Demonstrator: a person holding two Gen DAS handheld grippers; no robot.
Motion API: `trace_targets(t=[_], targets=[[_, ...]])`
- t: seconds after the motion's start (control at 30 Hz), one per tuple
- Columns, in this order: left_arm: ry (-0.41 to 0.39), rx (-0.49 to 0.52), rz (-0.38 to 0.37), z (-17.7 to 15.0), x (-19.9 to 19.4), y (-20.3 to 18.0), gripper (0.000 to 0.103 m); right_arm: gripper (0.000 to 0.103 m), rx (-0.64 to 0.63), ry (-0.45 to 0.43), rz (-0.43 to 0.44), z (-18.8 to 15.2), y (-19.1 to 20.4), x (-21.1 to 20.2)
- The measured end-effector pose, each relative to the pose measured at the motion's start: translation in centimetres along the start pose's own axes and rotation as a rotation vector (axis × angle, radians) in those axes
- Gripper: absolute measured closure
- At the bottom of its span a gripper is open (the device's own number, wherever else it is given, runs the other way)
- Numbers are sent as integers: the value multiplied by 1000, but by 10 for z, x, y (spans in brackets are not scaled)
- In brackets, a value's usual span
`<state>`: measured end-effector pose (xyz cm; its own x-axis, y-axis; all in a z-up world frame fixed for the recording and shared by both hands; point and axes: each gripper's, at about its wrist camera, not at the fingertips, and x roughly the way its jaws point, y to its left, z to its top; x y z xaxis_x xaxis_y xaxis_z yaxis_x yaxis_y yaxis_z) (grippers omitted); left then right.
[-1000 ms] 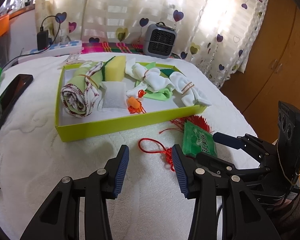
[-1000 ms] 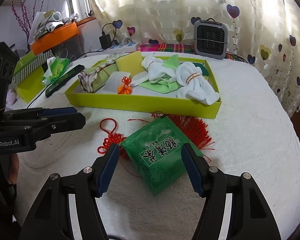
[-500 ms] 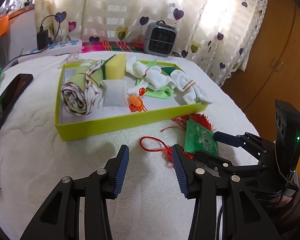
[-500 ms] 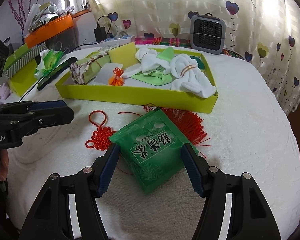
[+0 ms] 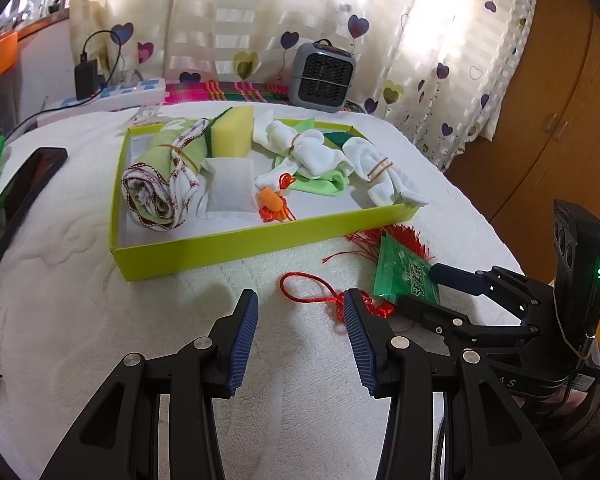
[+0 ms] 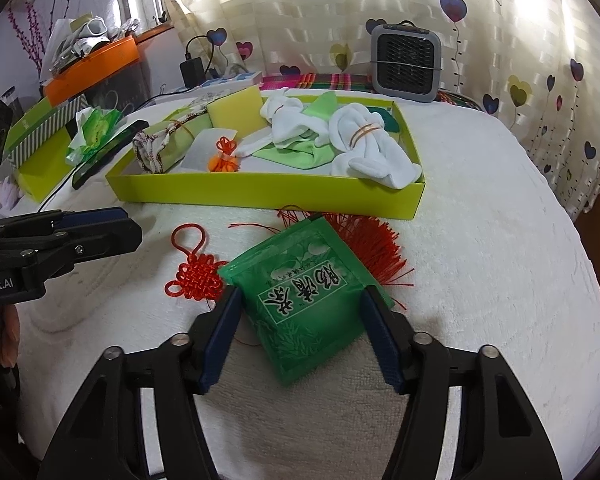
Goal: Organize soft objects
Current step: 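Move the left gripper to the red Chinese knot while the right approaches the green packet, then close the right gripper on the green printed packet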
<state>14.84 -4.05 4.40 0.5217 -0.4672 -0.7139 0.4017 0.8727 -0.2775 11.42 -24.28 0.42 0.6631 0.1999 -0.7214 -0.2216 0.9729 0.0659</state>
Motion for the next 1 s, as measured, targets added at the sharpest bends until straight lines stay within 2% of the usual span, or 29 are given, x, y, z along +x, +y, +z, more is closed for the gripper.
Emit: trace_targets(t=[0.17,0.53,0.77,0.9,0.93,1.0], targets=[[0,1,0,0,0,0,60,66,-5,-12,3,-1,1,-3],[4,3,2,-1,0,0,60,97,34,-24,42,-5,-5,-9],[9,6,4,-2,3,-2,60,101,56,-43,42,-9,-11,-18],[16,9,3,-2,5,-3,60,101,134,-44,59,-10,-26,-20],[18,10,2,-1,5,-3,60,100,163,-37,71,-9,-30,-20],[20,9,1,-1,5,-2,60,92,217,-28,113,-12,-39,-21]])
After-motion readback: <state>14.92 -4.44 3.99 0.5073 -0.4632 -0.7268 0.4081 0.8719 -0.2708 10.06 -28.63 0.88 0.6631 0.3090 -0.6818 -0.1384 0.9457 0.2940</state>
